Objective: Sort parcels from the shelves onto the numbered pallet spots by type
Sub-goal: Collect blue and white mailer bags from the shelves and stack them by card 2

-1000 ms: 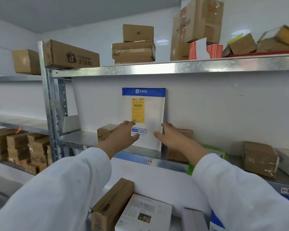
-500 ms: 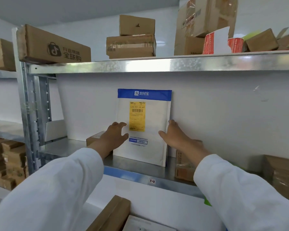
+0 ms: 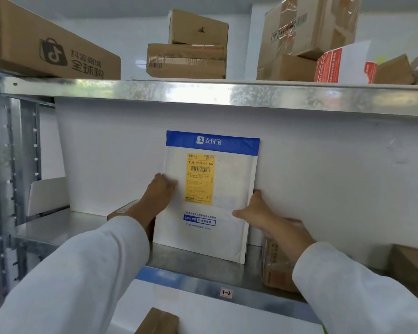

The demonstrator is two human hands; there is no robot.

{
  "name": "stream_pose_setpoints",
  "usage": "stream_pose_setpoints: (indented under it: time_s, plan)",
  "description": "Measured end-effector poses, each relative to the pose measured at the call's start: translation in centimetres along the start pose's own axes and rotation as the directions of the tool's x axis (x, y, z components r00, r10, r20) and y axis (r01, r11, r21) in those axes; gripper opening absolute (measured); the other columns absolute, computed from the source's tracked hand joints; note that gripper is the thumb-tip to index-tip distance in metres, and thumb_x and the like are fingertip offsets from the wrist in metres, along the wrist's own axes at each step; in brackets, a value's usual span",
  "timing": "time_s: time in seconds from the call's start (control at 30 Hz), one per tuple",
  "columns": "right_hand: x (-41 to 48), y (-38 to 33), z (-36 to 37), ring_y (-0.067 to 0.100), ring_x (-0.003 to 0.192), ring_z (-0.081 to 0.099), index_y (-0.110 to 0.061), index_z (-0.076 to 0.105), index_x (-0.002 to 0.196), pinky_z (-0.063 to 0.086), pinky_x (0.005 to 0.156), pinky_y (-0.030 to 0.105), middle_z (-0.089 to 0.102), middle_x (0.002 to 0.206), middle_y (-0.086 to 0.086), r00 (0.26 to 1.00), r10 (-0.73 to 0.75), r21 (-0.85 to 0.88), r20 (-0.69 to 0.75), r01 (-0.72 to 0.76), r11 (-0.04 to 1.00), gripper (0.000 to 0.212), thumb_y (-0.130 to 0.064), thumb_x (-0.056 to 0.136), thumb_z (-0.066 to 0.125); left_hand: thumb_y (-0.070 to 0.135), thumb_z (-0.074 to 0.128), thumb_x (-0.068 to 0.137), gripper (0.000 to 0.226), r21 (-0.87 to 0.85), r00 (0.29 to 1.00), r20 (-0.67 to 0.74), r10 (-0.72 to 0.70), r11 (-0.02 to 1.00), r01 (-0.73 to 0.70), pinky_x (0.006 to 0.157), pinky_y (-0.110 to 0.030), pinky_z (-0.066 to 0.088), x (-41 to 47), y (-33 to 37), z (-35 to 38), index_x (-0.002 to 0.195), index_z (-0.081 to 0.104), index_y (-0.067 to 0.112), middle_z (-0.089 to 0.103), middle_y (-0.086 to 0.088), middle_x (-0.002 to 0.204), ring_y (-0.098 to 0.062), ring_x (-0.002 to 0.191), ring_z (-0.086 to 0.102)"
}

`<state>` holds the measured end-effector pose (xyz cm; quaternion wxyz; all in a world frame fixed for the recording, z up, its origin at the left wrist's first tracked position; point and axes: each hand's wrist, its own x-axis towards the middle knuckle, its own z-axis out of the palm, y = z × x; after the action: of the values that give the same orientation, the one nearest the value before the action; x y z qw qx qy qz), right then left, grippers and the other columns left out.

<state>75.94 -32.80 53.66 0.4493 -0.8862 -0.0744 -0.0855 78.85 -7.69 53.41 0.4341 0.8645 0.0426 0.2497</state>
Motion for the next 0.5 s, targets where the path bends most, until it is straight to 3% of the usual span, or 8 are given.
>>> stream_pose_setpoints:
  time_s: [0.17, 0.3, 0.43, 0.5]
  plan:
    - [0.5, 0.4, 0.4, 0.014, 0.100, 0.047, -0.007, 0.035, 0.133, 0.041, 0.083, 0.027, 0.050, 0.130, 0.009, 0.997, -0.033, 0.031, -0.074, 0.035, 0.999, 0.055, -0.011, 0.088, 0.066, 0.022, 0.038, 0.103, 0.034, 0.075, 1.000, -0.012, -0.025, 0.997, 0.026, 0.083, -0.035, 0.042, 0.2, -1.0, -0.1, 0.119, 0.050, -0.005, 0.057, -0.021, 0.119, -0.035, 0.109, 0.055]
    - [0.1, 0.5, -0.3, 0.017, 0.099, 0.053, -0.007, 0.045, 0.127, 0.045, 0.082, 0.029, 0.056, 0.125, 0.010, 0.988, -0.063, 0.132, -0.143, 0.082, 0.988, 0.048, -0.006, 0.085, 0.068, 0.016, 0.057, 0.095, 0.018, -0.067, 0.989, -0.144, 0.046, 0.996, -0.056, 0.082, -0.036, 0.047, -0.4, -1.5, -1.6, 0.090, 0.066, 0.001, 0.066, -0.015, 0.092, -0.034, 0.094, 0.061]
    - [-0.3, -0.3, -2.1, 0.020, 0.104, 0.057, -0.009, 0.048, 0.128, 0.050, 0.087, 0.033, 0.059, 0.123, 0.009, 0.984, -0.098, 0.228, -0.151, 0.131, 0.965, 0.047, -0.008, 0.085, 0.069, 0.016, 0.067, 0.088, 0.025, -0.185, 0.967, -0.221, 0.125, 0.968, -0.167, 0.075, -0.033, 0.050, -2.0, -0.4, -3.7, 0.064, 0.062, 0.013, 0.061, -0.002, 0.067, -0.023, 0.070, 0.058]
    - [-1.0, -0.4, -2.7, 0.021, 0.105, 0.058, -0.008, 0.051, 0.128, 0.050, 0.089, 0.034, 0.060, 0.123, 0.008, 0.990, -0.080, 0.274, -0.119, 0.111, 0.955, 0.047, -0.009, 0.086, 0.070, 0.017, 0.068, 0.087, 0.030, -0.192, 0.958, -0.240, 0.157, 0.960, -0.205, 0.069, -0.031, 0.044, -2.8, 0.1, -4.4, 0.064, 0.058, 0.001, 0.054, -0.008, 0.063, -0.020, 0.065, 0.049]
